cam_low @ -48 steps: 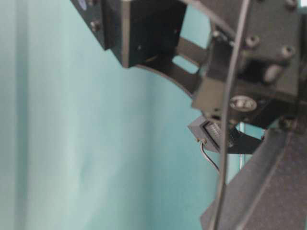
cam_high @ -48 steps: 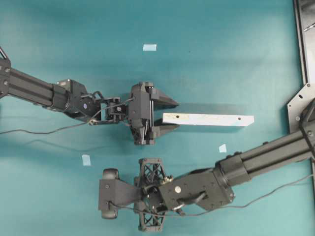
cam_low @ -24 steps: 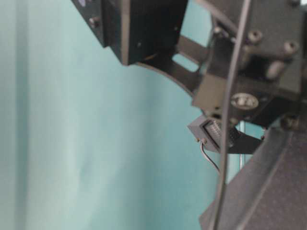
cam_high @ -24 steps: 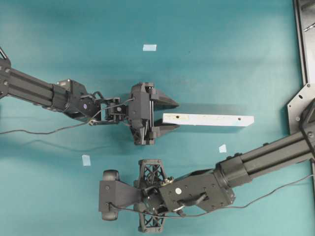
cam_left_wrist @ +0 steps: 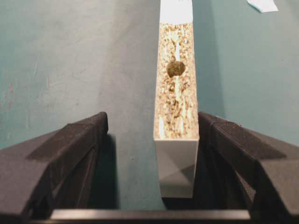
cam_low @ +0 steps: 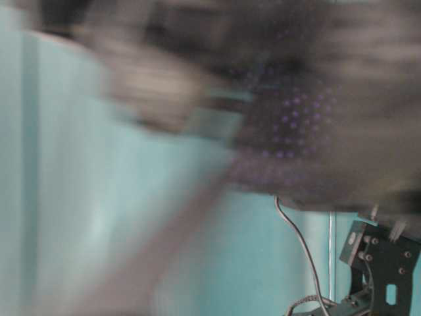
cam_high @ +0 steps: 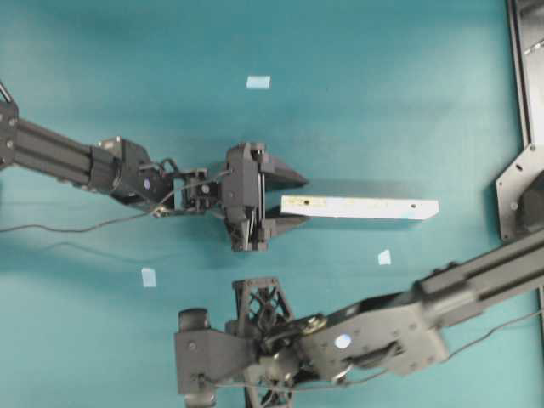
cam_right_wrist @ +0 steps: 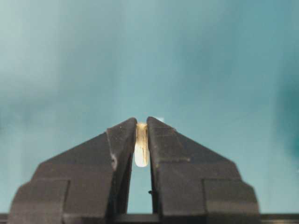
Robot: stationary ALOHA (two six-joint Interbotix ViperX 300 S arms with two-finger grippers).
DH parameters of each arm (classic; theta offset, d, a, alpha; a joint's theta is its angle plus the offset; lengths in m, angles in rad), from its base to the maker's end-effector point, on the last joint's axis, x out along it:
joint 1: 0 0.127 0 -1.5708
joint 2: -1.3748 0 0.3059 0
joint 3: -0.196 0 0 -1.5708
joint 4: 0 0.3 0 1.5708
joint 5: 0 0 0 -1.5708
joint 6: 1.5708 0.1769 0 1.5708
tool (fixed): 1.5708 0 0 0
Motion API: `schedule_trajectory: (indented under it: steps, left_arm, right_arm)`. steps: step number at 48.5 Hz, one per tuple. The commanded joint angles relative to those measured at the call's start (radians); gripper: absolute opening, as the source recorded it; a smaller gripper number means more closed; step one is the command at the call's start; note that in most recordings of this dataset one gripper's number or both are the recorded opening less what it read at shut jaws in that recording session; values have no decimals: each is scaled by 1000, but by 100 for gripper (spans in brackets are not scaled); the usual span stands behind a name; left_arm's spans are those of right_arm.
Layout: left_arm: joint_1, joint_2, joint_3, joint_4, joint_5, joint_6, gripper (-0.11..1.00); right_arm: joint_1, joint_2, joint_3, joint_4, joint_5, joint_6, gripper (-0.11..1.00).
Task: Move the wooden board into place and insert the rod into its hole.
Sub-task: 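Lift the dowel and carry it over the strip's hole with the right gripper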
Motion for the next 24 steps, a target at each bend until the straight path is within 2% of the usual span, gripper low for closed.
schedule_trajectory:
  steps: [1,7,13,19,24]
  left_arm:
    - [15,3,-2,-2,12,6,76]
    - [14,3,-3,-2,12,6,76]
    - [11,2,-5,-3,12,6,76]
    - [8,2,-8,-3,14,6,76]
    - [5,2,-8,-3,14,5,76]
  right_arm:
    - [-3,-91,2,-40,-8,2,11]
    - [-9,-163,34,-75,-14,2,11]
    - [-20,-227,84,-89,-61,0,11]
    - [-38,-288,155,-91,-163,2,11]
    - [-58,-350,245,-91,-291,2,11]
